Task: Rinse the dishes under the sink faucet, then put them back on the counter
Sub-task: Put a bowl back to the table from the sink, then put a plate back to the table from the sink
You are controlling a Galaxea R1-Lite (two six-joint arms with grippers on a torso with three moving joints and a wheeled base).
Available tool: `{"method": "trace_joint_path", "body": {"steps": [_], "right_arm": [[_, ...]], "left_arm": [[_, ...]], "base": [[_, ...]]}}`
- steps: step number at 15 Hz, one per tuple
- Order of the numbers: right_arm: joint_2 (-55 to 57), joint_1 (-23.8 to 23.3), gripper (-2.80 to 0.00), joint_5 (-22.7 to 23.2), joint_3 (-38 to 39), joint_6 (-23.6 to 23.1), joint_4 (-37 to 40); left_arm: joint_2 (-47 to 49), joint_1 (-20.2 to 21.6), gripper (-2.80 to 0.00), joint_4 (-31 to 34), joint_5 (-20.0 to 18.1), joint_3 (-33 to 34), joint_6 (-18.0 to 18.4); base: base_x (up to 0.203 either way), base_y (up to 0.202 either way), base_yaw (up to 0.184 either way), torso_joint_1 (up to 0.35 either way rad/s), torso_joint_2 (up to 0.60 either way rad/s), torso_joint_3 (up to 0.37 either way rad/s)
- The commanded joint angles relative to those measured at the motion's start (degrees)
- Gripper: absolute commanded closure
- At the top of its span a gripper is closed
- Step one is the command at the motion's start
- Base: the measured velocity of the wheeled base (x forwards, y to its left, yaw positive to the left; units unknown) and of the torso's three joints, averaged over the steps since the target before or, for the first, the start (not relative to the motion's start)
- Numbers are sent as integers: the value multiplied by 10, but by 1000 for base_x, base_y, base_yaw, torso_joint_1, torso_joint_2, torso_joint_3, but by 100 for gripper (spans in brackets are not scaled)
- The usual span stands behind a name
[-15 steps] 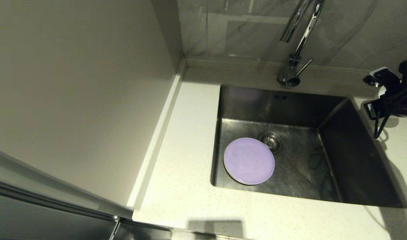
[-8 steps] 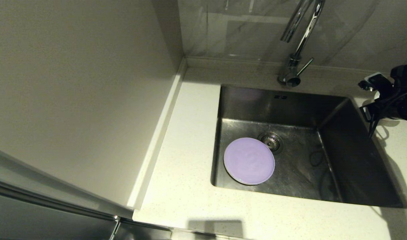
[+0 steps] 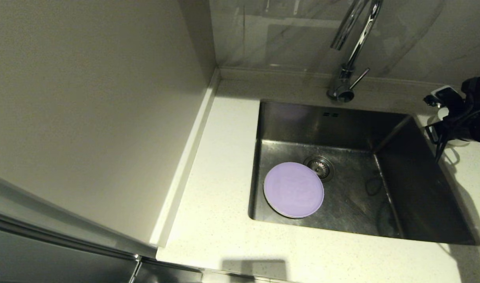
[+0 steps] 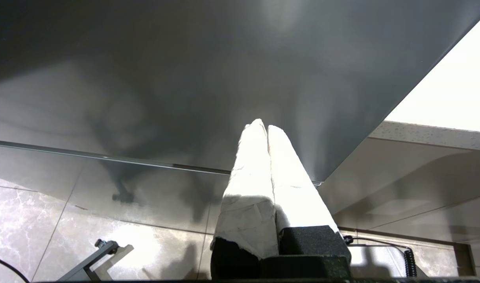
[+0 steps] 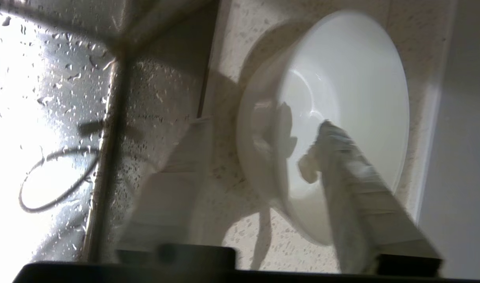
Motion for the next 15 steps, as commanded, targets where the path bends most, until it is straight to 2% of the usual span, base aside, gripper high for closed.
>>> {"method": "trace_joint_path", "body": {"steps": [1, 3, 6, 7, 8, 9, 10, 11, 13, 15], "right_arm": [[-11, 1, -280, 2, -4, 1, -15], [-36, 1, -280, 32, -2, 4, -35], [-104, 7, -280, 118, 9, 22, -48], [-139, 14, -280, 165, 29, 28, -50], [-165, 27, -280, 238, 56, 34, -52], [-178, 51, -280, 271, 71, 41, -48], [-188, 73, -280, 270, 73, 58, -13], [-197, 98, -280, 257, 67, 86, 54], [-209, 158, -280, 187, 55, 145, 139], [-213, 207, -280, 143, 63, 171, 206]], "left_arm": [[-1, 0, 0, 0, 0, 0, 0], [-1, 0, 0, 0, 0, 0, 0], [-1, 0, 0, 0, 0, 0, 0], [-1, 0, 0, 0, 0, 0, 0], [-1, 0, 0, 0, 0, 0, 0], [-1, 0, 0, 0, 0, 0, 0], [-1, 0, 0, 0, 0, 0, 0], [-1, 0, 0, 0, 0, 0, 0], [-1, 0, 0, 0, 0, 0, 0], [-1, 0, 0, 0, 0, 0, 0]], "base": [[0, 0, 0, 0, 0, 0], [0, 0, 0, 0, 0, 0], [0, 0, 0, 0, 0, 0], [0, 0, 0, 0, 0, 0], [0, 0, 0, 0, 0, 0], [0, 0, 0, 0, 0, 0], [0, 0, 0, 0, 0, 0], [0, 0, 0, 0, 0, 0], [0, 0, 0, 0, 0, 0], [0, 0, 0, 0, 0, 0]]}}
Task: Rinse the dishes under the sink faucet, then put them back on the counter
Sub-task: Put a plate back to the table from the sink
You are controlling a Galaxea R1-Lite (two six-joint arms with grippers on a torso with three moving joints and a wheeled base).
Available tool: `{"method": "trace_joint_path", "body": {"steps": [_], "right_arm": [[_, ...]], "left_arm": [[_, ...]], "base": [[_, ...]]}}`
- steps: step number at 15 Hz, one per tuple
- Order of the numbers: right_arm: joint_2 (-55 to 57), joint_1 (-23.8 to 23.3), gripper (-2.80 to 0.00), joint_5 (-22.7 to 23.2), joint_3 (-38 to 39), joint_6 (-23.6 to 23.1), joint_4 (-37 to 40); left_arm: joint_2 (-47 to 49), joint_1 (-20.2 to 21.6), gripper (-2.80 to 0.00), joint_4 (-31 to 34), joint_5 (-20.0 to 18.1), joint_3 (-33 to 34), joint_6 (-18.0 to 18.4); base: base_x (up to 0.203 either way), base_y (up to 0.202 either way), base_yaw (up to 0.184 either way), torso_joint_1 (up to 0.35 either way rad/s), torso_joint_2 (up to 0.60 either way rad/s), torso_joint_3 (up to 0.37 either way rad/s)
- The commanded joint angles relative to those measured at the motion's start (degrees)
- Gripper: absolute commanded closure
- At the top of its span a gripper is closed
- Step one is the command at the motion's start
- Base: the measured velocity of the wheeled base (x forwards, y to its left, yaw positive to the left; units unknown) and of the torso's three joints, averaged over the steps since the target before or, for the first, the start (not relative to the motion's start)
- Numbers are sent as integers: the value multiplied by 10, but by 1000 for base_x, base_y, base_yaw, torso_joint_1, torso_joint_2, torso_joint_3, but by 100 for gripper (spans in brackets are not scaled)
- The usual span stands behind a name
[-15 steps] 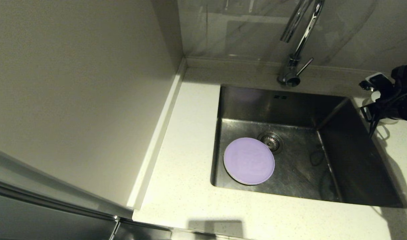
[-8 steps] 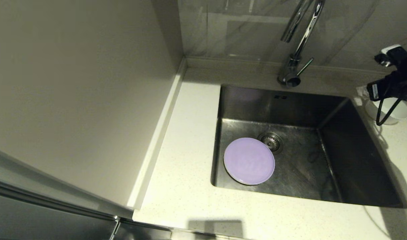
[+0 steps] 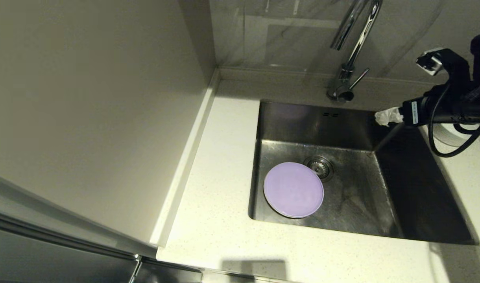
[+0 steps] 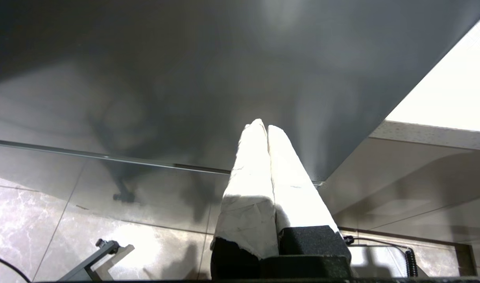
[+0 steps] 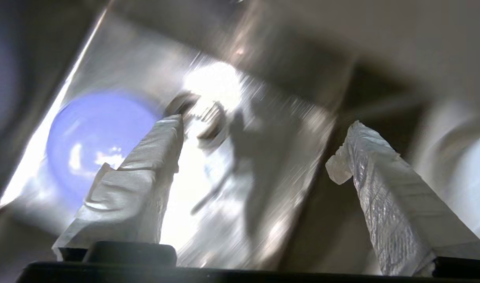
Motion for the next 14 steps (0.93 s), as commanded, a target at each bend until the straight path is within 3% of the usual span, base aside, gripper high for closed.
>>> {"method": "trace_joint_path", "body": {"steps": [1, 3, 6, 14], "right_arm": [[-13, 35, -280, -16, 4, 7, 82], [1, 46, -280, -18, 12, 7, 136], [59, 46, -280, -11, 12, 8, 155], [254, 46, -280, 92, -80, 20, 155]], "left_arm": [[-1, 0, 0, 0, 0, 0, 0], [-1, 0, 0, 0, 0, 0, 0], [-1, 0, 0, 0, 0, 0, 0], [-1, 0, 0, 0, 0, 0, 0]], "base": [[0, 0, 0, 0, 0, 0], [0, 0, 0, 0, 0, 0], [0, 0, 0, 0, 0, 0], [0, 0, 0, 0, 0, 0]]}}
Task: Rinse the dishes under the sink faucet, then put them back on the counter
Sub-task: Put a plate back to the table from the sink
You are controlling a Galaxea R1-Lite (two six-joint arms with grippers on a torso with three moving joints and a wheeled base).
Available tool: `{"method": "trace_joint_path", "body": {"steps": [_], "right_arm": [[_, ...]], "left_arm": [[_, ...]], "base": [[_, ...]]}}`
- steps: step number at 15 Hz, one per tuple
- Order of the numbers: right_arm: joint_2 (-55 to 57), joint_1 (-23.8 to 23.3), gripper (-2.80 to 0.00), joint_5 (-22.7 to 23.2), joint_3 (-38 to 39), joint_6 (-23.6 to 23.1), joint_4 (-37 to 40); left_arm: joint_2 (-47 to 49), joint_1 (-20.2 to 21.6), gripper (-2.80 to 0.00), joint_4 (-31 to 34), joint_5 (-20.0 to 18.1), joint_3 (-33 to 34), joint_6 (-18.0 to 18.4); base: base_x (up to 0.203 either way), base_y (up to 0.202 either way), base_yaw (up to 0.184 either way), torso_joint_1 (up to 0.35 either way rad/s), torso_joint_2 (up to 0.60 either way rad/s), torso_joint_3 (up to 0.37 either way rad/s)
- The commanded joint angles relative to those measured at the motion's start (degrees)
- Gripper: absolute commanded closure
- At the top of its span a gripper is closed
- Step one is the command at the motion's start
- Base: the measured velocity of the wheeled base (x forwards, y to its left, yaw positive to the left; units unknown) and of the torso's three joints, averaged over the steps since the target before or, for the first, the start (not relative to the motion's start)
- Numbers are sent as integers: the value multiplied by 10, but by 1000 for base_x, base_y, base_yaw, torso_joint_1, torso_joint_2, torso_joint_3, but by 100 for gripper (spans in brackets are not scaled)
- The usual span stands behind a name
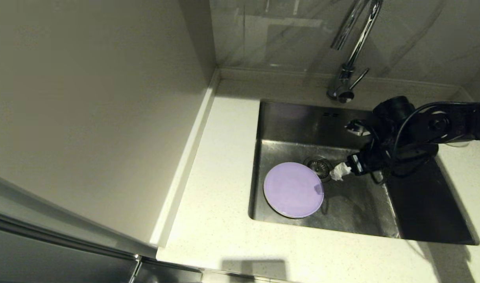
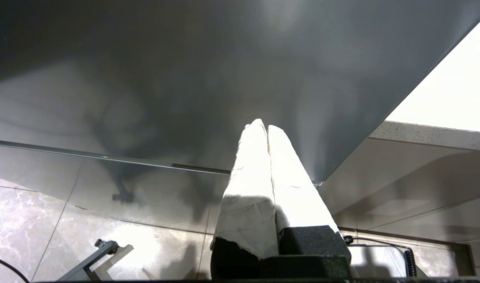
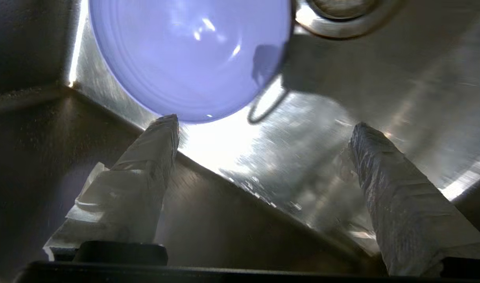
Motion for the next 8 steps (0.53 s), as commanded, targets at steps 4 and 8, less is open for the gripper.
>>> {"method": "trace_joint_path", "body": {"steps": [4, 8], "right_arm": [[97, 0, -280, 36, -30, 3, -24], [134, 8, -280, 44, -32, -25, -81]], "left_arm": [[-1, 0, 0, 0, 0, 0, 0], [-1, 0, 0, 0, 0, 0, 0]], "base": [[0, 0, 0, 0, 0, 0], [0, 0, 0, 0, 0, 0]]}}
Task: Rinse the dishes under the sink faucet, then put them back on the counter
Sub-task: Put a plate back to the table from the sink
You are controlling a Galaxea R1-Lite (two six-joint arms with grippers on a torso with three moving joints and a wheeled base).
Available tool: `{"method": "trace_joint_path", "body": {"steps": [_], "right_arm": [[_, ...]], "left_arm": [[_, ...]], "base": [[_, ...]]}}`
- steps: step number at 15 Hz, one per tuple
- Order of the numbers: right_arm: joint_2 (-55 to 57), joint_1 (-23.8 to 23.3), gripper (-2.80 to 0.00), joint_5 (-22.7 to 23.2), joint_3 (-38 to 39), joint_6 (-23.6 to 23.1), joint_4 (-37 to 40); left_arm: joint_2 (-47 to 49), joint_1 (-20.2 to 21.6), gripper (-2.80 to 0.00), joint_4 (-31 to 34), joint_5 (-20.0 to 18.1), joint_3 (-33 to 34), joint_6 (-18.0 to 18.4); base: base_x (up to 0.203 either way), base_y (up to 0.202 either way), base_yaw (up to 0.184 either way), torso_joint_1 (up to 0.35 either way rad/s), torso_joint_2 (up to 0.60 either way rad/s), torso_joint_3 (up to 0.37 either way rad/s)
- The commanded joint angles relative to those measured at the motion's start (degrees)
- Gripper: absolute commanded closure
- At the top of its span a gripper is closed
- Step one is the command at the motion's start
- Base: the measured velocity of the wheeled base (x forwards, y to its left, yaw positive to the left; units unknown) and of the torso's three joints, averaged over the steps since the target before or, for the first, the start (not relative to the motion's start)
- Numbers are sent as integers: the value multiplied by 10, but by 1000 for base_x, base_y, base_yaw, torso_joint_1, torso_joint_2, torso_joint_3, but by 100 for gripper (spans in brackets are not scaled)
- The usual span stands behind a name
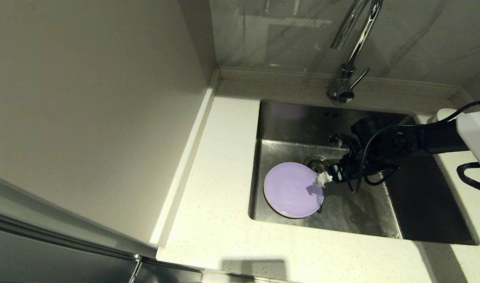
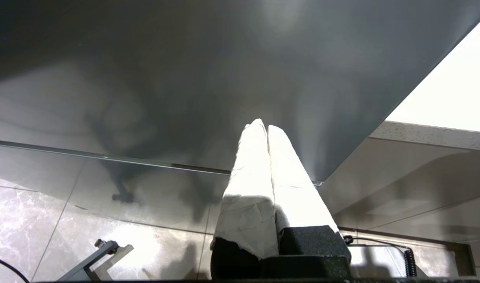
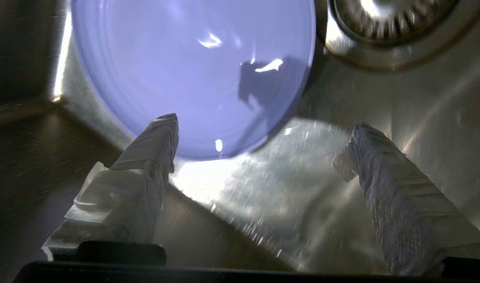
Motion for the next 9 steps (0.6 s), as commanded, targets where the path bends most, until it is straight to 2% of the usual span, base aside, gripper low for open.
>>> {"method": "trace_joint_path", "body": {"steps": [1, 5, 9], "right_arm": [[33, 5, -280, 1, -2, -10, -28], [70, 8, -280, -4, -19, -16, -94], [99, 8, -280, -7, -47, -29, -97]], "left_arm": [[-1, 0, 0, 0, 0, 0, 0], [-1, 0, 0, 0, 0, 0, 0], [-1, 0, 0, 0, 0, 0, 0]], "base": [[0, 0, 0, 0, 0, 0], [0, 0, 0, 0, 0, 0], [0, 0, 0, 0, 0, 0]]}}
